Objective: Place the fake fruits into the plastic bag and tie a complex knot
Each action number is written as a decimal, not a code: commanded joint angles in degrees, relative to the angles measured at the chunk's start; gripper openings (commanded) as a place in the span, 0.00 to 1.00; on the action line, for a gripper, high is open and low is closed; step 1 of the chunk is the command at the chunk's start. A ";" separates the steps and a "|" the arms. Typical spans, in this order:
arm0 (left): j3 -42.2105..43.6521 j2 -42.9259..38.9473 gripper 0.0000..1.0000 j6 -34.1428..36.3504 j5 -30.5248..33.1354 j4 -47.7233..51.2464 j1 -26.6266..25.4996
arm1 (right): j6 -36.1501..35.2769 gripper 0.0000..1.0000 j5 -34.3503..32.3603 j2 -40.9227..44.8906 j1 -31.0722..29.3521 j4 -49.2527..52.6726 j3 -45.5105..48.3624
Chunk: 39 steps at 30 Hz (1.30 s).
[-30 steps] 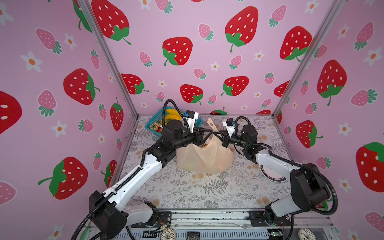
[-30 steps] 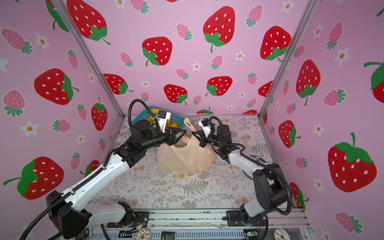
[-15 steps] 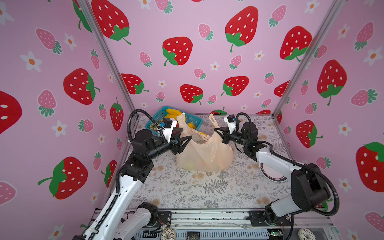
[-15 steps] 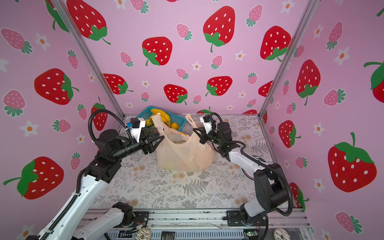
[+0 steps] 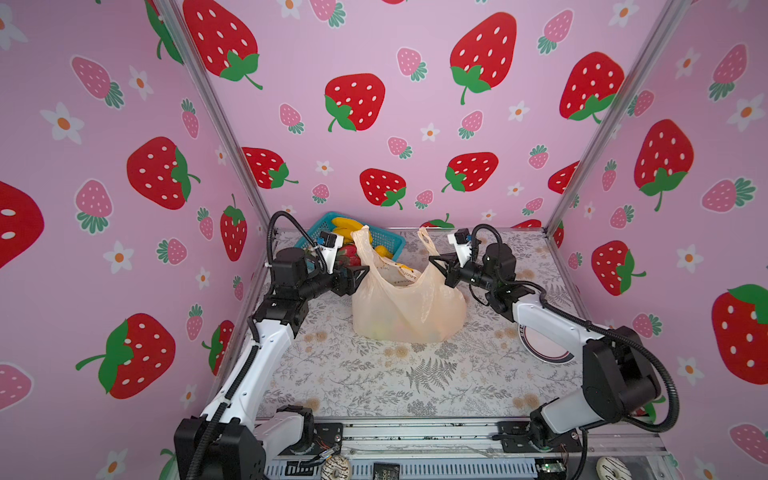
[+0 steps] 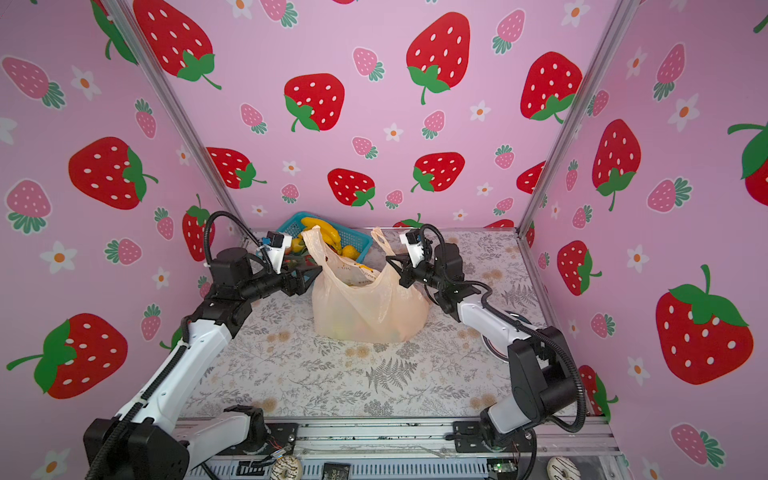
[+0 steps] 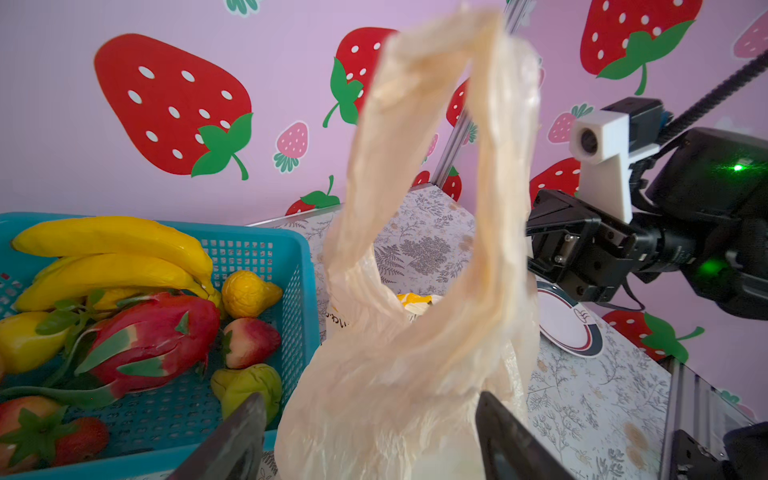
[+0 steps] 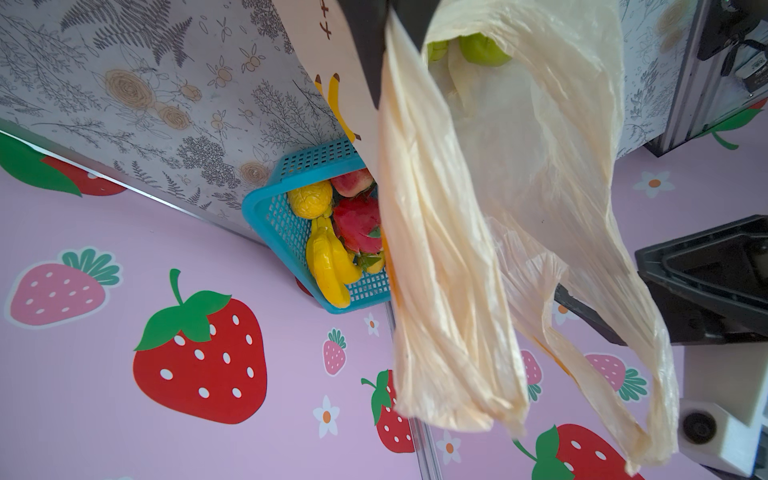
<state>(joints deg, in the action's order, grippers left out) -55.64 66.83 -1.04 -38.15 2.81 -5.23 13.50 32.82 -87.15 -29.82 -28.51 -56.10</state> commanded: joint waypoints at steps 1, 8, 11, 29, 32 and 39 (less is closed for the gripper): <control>-3.59 1.89 0.81 2.36 -4.92 -3.13 0.23 | -0.05 0.00 0.02 -0.65 0.33 -0.14 -1.82; -5.11 7.33 0.71 1.16 -8.13 -10.54 0.23 | -0.23 0.00 0.03 -0.94 0.32 0.12 -1.91; -6.94 9.60 0.61 0.35 -10.30 -11.31 0.30 | -0.14 0.00 -0.03 -0.91 0.29 0.12 -2.00; -11.19 14.88 0.07 3.32 -18.28 -7.51 -3.47 | 1.71 0.00 -0.02 -1.29 0.38 0.19 -2.79; -12.74 15.17 0.00 9.65 -20.43 -1.06 -5.46 | 2.13 0.00 0.65 -0.99 0.79 0.71 -3.20; -18.25 16.86 0.00 25.69 -17.53 15.69 -11.52 | 0.27 0.00 5.86 -2.23 1.29 3.90 -5.41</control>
<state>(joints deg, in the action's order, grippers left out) -69.45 82.54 14.24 -55.57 8.93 -14.92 14.85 35.20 -88.49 -28.88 -25.69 -59.44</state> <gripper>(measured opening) 0.045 0.048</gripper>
